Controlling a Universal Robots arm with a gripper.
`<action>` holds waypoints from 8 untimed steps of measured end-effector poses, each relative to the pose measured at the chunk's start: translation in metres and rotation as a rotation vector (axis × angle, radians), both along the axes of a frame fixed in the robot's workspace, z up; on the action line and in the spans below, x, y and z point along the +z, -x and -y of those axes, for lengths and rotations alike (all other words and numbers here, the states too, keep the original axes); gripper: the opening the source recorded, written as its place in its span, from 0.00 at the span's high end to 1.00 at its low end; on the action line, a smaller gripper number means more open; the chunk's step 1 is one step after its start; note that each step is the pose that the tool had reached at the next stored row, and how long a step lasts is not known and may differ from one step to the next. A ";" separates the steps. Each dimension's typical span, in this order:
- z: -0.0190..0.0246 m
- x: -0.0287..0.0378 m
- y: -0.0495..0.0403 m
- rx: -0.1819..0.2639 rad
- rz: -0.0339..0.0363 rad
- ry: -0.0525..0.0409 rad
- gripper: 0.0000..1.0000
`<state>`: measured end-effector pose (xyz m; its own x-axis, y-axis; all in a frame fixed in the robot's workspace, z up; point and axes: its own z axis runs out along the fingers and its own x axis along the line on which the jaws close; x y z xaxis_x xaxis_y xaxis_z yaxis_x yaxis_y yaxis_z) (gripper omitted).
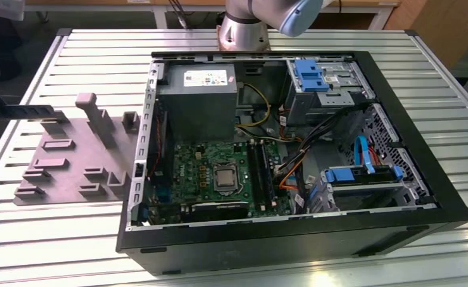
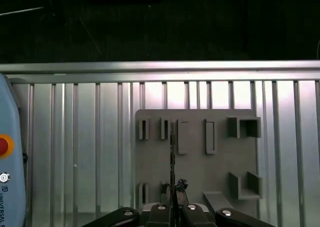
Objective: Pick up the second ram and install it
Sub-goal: 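Pick up the second ram and move it above second insertion slot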
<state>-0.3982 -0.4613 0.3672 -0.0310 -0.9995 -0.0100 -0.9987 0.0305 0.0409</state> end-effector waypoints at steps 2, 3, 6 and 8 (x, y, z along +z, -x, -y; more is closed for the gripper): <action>0.0000 0.0079 0.0000 0.000 -0.0002 0.0002 0.86; 0.0000 0.0118 0.0000 0.000 -0.0001 0.0002 0.86; 0.0000 0.0237 0.0000 0.000 -0.0001 0.0002 0.86; -0.0001 0.0316 0.0000 0.000 -0.0001 0.0002 0.86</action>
<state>-0.3981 -0.4613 0.3989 -0.0313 -0.9995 -0.0098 -0.9987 0.0308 0.0409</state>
